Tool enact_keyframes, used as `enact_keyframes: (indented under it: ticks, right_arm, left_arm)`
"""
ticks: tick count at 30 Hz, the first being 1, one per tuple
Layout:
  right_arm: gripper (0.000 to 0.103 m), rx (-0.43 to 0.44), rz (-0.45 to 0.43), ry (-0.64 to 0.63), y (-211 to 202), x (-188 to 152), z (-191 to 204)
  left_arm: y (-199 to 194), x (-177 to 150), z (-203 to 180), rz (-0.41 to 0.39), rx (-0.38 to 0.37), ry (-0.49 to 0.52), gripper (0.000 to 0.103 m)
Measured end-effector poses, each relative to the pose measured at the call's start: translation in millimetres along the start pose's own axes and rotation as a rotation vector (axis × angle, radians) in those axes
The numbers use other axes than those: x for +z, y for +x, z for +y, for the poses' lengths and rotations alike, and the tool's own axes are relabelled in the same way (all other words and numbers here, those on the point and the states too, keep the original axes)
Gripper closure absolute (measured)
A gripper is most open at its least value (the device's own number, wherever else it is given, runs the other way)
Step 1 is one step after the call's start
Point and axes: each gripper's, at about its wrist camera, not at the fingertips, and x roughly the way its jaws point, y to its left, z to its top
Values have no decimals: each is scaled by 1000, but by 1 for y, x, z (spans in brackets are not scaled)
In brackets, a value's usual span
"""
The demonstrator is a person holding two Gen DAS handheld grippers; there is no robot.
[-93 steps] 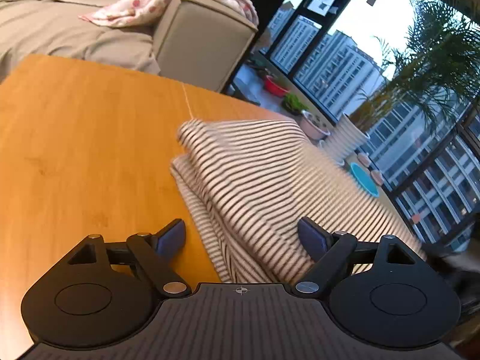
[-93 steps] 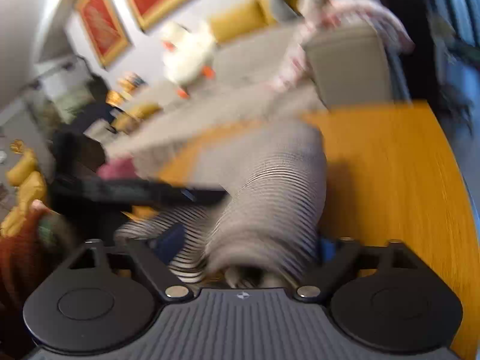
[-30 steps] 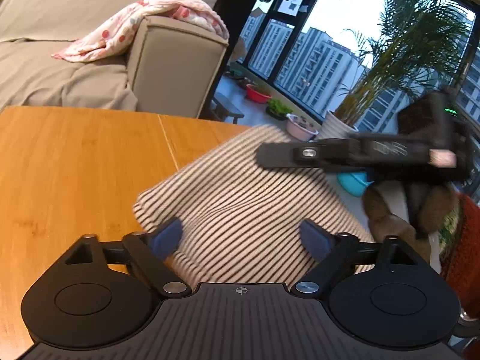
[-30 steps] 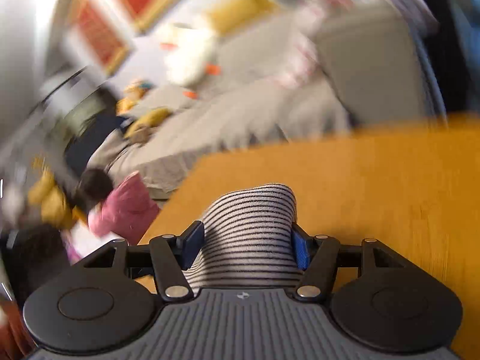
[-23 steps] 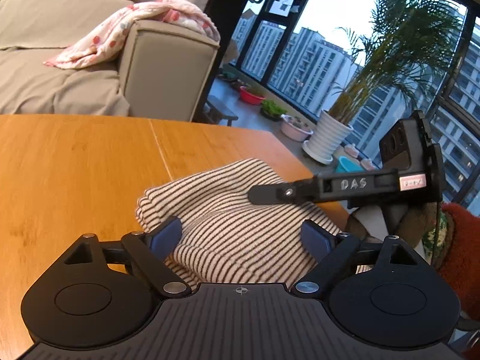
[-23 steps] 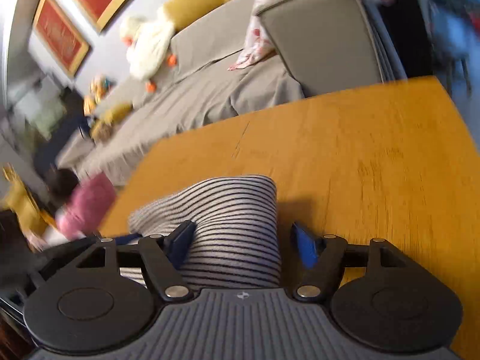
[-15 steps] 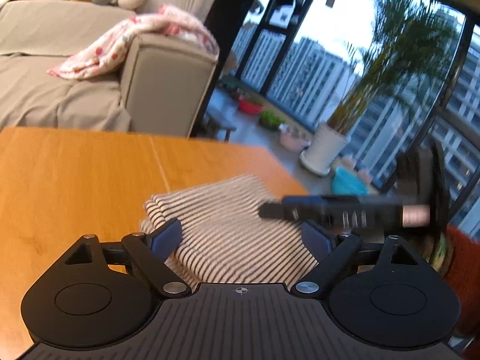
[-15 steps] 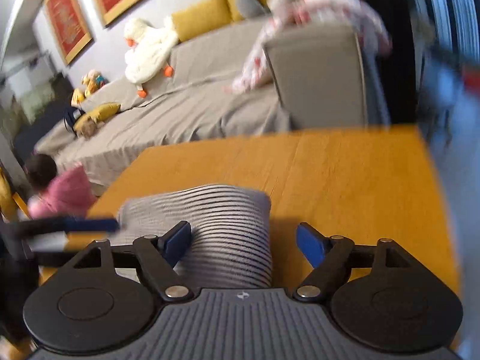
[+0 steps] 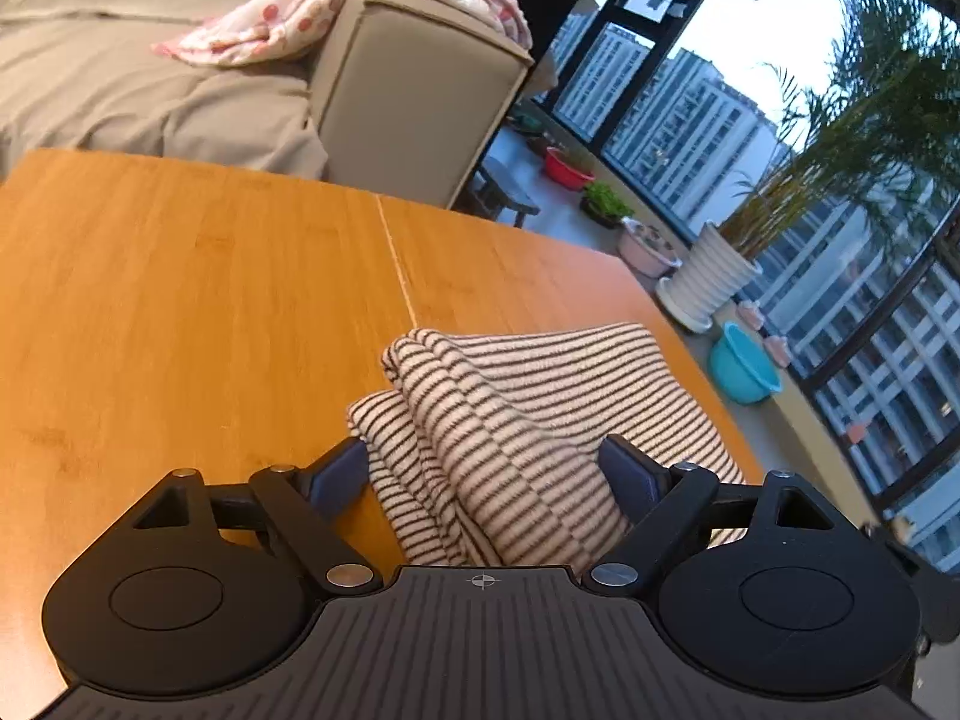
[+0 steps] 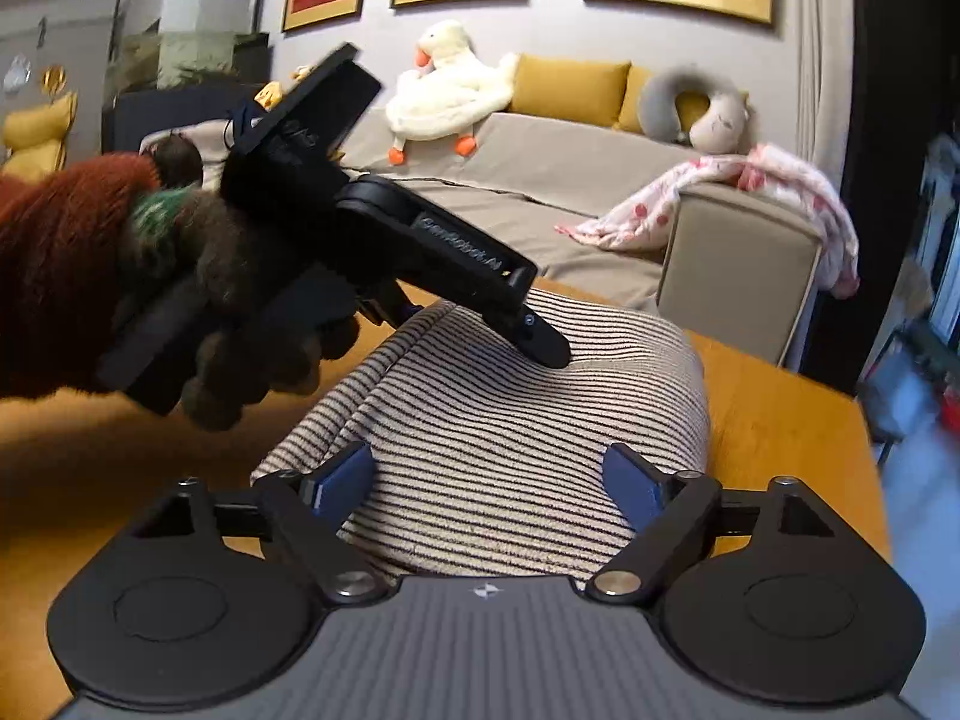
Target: Fold clothes
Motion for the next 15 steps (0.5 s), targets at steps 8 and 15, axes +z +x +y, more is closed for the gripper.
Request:
enact_keyframes:
  ticks: [8,15]
  right_arm:
    - [17,3,5,-8,-1,-2,1]
    - [17,169,29,199,-4,13,-41]
  left_arm:
    - [-25,-6,-14,-27,57,33,15]
    - [-54,-23,-31,-21,-47,16,9]
